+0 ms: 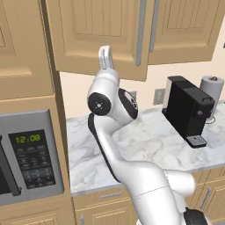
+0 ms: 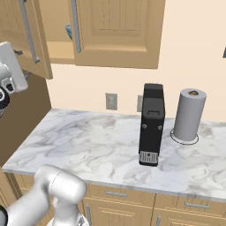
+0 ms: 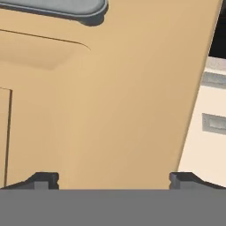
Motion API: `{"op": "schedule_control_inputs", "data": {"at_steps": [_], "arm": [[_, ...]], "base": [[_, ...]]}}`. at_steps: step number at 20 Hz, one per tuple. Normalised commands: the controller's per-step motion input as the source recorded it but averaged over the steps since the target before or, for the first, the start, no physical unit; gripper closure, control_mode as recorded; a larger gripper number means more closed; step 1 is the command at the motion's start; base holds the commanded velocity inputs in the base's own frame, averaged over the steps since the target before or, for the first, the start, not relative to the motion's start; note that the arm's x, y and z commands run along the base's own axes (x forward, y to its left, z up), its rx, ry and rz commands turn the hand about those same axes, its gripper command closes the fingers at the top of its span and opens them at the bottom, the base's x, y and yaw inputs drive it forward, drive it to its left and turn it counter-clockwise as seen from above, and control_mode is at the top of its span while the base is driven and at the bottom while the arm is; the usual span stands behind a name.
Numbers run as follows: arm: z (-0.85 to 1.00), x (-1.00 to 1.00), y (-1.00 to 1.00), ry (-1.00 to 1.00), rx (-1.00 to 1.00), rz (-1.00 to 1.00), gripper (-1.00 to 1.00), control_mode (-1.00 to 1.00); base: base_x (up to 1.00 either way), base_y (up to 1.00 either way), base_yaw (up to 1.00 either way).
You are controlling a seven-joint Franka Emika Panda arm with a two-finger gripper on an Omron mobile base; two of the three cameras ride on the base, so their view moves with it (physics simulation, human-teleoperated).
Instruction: Pick the mug and place it in the sink. Pick the bowl and place it in the open cabinet and then close the cabinet.
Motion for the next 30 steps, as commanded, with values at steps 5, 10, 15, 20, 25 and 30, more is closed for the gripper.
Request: {"op": "schedule_control_inputs", "data": {"at_steps": [5,10,15,20,25,30], "arm": [[-0.10,0.63,-0.27,-0.07,0.05,0.00,-1.00,-1.00],[-0.23,0.94,0.00,0.00,0.05,0.04,-1.00,-1.00],[-0.21,0.97,0.00,0.00,0.04,0.07,-1.00,-1.00],[-0.27,0.91,0.00,0.00,0.03,0.08,-1.00,-1.00],[-0.23,0.86,0.00,0.00,0.03,0.07,-1.00,-1.00],[-0.16,0.90,0.00,0.01,0.03,0.06,-1.00,-1.00]], "base": [[0.00,0.00,0.00],[0.00,0.00,0.00],[0.00,0.00,0.00],[0.00,0.00,0.00],[0.00,0.00,0.00],[0.00,0.00,0.00]]}}
